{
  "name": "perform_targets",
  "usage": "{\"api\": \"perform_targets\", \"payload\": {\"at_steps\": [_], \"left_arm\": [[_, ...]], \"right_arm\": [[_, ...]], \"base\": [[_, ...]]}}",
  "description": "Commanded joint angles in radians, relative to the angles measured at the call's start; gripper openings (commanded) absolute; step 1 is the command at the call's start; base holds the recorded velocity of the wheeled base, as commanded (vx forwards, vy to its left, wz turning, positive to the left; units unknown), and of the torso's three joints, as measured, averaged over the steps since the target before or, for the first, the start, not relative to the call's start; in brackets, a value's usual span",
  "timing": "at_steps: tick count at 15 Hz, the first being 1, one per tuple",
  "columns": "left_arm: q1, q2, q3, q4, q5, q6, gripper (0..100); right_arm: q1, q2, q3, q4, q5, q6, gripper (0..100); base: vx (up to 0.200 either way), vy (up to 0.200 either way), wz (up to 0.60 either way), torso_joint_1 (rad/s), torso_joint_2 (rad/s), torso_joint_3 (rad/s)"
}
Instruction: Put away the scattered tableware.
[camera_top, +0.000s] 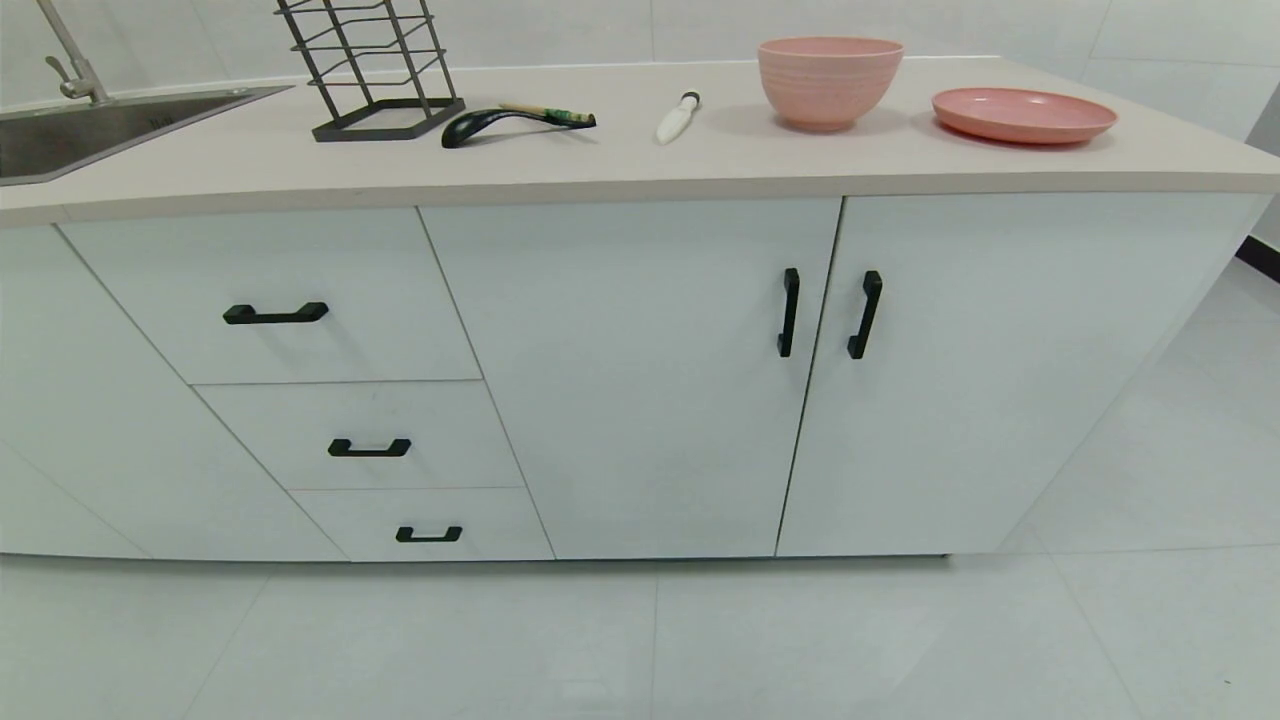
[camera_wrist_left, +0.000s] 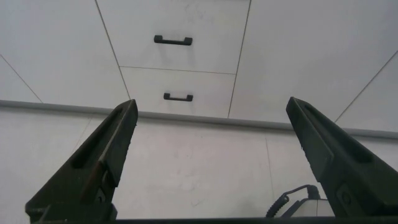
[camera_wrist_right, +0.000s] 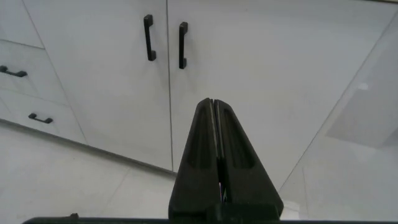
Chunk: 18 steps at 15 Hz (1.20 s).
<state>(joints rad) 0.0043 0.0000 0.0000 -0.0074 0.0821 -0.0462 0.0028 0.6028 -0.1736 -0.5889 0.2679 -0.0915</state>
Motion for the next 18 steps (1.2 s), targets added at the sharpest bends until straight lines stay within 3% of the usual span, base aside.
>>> {"api": "perform_targets", "payload": {"at_steps": [1,3,6,7,14,15,16,18], "left_arm": [[0.0,0.0,0.0,0.0,0.001,0.0,100],[0.0,0.0,0.0,0.0,-0.001,0.0,100],[0.0,0.0,0.0,0.0,-0.005,-0.001,100],[0.0,0.0,0.0,0.0,-0.005,-0.001,100],[0.0,0.0,0.0,-0.017,-0.042,-0.004,100],[0.0,0.0,0.0,-0.187,-0.045,-0.012,100],[0.0,0.0,0.0,-0.284,-0.055,-0.012,100],[-0.009,0.017,-0.028,-0.316,-0.12,-0.037,100]], "right_arm": [[0.017,0.322,0.042,-0.226,0.004,-0.005,0],[0.051,0.512,0.079,-0.454,0.008,-0.025,0],[0.049,0.597,0.075,-0.471,0.097,-0.062,0],[0.049,0.615,0.065,-0.479,0.103,-0.067,100],[0.085,0.891,-0.035,-0.646,0.258,-0.149,100],[0.085,1.009,-0.052,-0.718,0.381,-0.182,100],[0.083,1.048,-0.086,-0.724,0.386,-0.185,100],[0.095,1.082,-0.173,-0.735,0.419,-0.186,100]], "base": [[0.0,0.0,0.0,0.0,0.0,0.0],[0.0,0.0,0.0,0.0,0.0,0.0],[0.0,0.0,0.0,0.0,0.0,0.0],[0.0,0.0,0.0,0.0,0.0,0.0],[0.0,0.0,0.0,0.0,0.0,0.0],[0.0,0.0,0.0,0.0,0.0,0.0],[0.0,0.0,0.0,0.0,0.0,0.0],[0.0,0.0,0.0,0.0,0.0,0.0]]}}
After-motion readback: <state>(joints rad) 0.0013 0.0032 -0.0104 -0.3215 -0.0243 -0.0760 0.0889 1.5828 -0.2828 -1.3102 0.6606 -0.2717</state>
